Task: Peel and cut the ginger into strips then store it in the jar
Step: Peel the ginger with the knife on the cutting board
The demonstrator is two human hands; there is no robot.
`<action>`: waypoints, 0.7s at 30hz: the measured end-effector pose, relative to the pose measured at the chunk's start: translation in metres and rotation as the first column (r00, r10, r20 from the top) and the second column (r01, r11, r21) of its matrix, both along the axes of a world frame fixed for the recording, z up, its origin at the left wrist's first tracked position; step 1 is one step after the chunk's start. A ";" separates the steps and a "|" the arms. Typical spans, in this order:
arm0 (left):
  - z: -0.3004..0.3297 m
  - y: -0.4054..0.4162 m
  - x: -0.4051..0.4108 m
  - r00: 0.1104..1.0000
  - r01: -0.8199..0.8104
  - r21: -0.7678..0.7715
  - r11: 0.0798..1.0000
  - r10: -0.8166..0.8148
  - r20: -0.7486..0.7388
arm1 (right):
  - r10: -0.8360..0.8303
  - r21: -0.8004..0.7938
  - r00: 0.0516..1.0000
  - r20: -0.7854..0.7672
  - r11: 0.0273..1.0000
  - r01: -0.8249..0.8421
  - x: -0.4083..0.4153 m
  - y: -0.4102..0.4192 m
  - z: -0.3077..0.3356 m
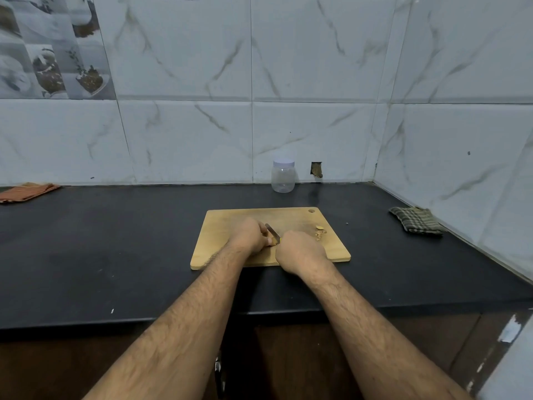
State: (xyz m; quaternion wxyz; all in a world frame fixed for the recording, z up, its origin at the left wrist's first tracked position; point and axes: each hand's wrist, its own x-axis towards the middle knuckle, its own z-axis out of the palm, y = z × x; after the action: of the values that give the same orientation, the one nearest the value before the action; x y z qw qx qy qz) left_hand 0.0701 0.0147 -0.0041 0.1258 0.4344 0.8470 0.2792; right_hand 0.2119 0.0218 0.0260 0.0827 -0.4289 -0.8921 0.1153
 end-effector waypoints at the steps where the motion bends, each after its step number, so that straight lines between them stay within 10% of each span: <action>1: -0.001 0.001 -0.001 1.000 0.000 0.005 1.000 0.000 0.002 | 0.001 0.003 1.000 0.005 1.000 -0.001 0.000 -0.001 0.000; 21: -0.011 0.008 -0.008 1.000 -0.014 0.079 0.997 0.013 0.024 | 0.009 -0.056 0.993 0.121 0.998 -0.002 -0.018 -0.006 0.006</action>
State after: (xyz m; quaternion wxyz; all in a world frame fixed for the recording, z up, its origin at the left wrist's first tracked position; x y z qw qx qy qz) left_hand 0.0626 0.0229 -0.0148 0.1166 0.4300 0.8367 0.3185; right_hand 0.1936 0.0159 0.0316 0.0161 -0.4349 -0.8931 0.1139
